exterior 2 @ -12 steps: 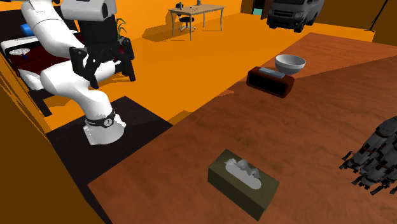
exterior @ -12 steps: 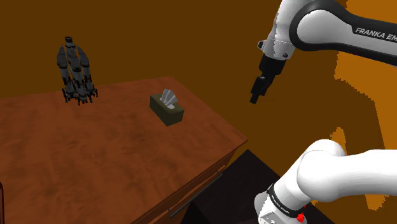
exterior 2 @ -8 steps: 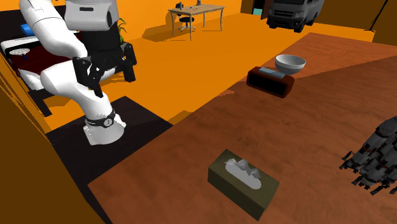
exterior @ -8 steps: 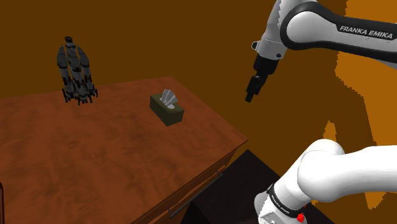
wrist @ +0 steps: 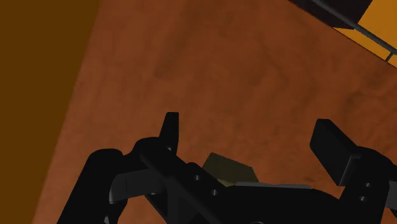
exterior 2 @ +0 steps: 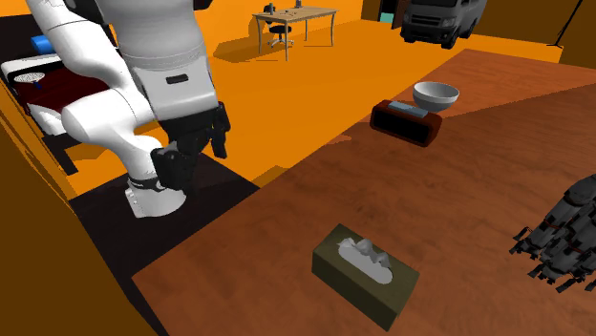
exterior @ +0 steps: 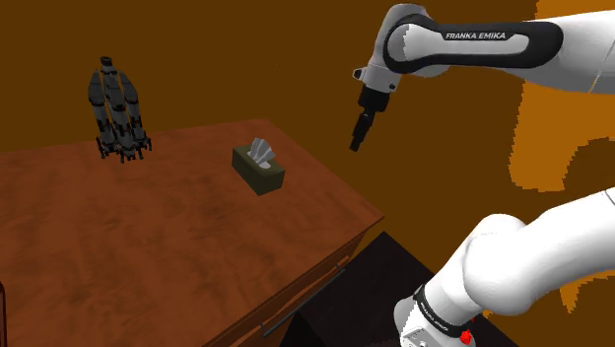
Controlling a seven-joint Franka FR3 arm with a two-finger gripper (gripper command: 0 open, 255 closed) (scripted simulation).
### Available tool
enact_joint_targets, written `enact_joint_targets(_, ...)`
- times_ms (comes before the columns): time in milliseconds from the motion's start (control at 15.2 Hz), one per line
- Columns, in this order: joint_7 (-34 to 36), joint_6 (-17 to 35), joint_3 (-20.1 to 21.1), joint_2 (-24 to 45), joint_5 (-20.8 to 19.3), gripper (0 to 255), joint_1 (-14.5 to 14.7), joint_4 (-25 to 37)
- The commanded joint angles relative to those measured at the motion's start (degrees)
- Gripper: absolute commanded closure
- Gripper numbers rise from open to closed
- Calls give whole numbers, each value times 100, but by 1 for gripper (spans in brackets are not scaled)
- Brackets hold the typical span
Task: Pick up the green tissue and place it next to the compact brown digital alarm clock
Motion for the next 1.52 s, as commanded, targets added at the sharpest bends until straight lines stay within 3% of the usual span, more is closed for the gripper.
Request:
enact_joint_targets(0, -429, 158, -125, 442, 198, 0, 114, 242)
enact_joint_targets(594, -2333, 248, -359, 2636, 1330, 0, 348, 1926)
enact_joint_targets(1254, -3749, -556, 105, 5044, 2308, 0, 142, 4621)
enact_joint_targets(1452, -3775, -329, 129, 5026, 2324, 0, 189, 4382)
